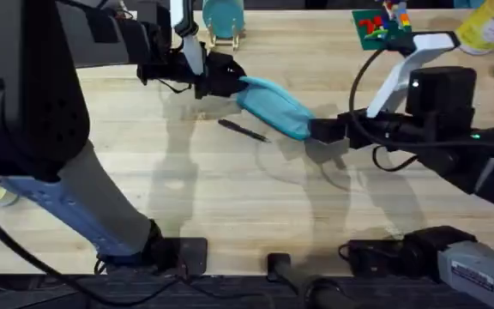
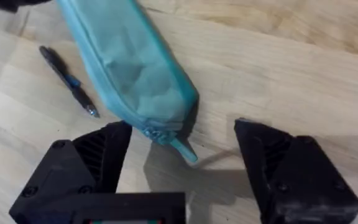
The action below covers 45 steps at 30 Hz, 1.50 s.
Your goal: Unzip the bag, pick up the pens from the table one at a time and place them inside, then zip the bag closed.
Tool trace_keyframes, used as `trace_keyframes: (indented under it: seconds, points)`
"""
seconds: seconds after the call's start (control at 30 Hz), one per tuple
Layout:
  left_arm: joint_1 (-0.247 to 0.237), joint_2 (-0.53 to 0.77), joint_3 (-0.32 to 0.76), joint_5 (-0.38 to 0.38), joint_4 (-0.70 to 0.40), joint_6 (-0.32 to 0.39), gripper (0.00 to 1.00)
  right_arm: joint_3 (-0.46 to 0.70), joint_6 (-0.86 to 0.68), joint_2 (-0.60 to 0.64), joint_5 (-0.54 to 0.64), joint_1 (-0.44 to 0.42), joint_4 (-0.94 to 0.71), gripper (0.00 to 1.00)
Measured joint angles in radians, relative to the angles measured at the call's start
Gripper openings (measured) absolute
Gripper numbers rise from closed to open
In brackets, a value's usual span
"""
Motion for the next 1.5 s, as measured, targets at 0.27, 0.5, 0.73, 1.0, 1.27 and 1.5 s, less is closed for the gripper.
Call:
trace_keyframes:
  seconds: [0.27,0.5,0.73,1.0,1.27,1.5]
  points:
    - [0.0,0.0,0.0,0.0,0.01,0.0,0.042,0.001,-0.089,0.013,-0.03,0.029,0.006,0.997]
    - [-0.001,0.0,0.0,0.0,0.016,0.0,0.042,0.004,-0.236,0.057,-0.033,0.105,-0.064,0.997]
    - [-0.001,0.0,0.0,0.0,0.018,0.0,0.043,0.004,-0.293,0.072,-0.033,0.115,-0.036,0.997]
    - [-0.001,0.0,0.0,0.0,0.018,0.0,0.043,0.004,-0.304,0.072,-0.032,0.115,0.034,0.997]
    - [-0.001,0.0,0.0,0.0,0.018,0.0,0.042,0.004,-0.304,0.072,-0.032,0.115,-0.017,0.997]
    - [-0.001,0.0,0.0,0.0,0.018,0.0,0.043,0.004,-0.305,0.072,-0.032,0.115,-0.018,0.997]
